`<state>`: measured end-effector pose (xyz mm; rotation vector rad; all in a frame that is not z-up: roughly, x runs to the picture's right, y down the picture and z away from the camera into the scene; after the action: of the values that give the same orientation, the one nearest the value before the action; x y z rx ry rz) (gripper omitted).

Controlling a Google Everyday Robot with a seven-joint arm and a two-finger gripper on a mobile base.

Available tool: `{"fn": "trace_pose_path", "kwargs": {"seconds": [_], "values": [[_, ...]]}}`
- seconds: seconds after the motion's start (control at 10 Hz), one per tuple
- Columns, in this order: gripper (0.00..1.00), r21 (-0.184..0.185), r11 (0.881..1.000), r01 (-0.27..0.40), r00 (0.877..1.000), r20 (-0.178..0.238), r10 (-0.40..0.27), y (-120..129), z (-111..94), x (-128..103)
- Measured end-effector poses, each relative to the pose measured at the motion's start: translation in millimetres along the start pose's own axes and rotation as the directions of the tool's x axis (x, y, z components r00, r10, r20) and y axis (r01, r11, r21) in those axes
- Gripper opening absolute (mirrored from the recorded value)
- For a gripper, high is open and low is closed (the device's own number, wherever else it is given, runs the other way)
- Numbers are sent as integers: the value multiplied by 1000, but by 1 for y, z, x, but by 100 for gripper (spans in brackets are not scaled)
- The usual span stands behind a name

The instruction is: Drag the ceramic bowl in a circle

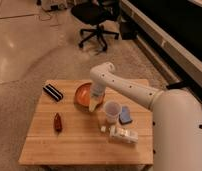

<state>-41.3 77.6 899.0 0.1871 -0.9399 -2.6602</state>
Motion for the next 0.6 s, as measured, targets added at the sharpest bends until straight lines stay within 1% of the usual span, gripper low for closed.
{"fn": "trace_pose_path", "kwargs": {"seconds": [0.1, 0.2, 0.3, 0.4, 0.6], "values": [[63, -7, 1000, 11, 1000, 0, -11, 1, 9, 1], [53, -13, 1000, 19, 1000, 3, -19, 2, 17, 0], [45, -15, 1000, 23, 1000, 6, -23, 2, 21, 0], [33, -16, 1000, 25, 1000, 10, -25, 0, 26, -1], [14, -24, 999, 27, 999, 27, -26, -3, 27, -7]]}}
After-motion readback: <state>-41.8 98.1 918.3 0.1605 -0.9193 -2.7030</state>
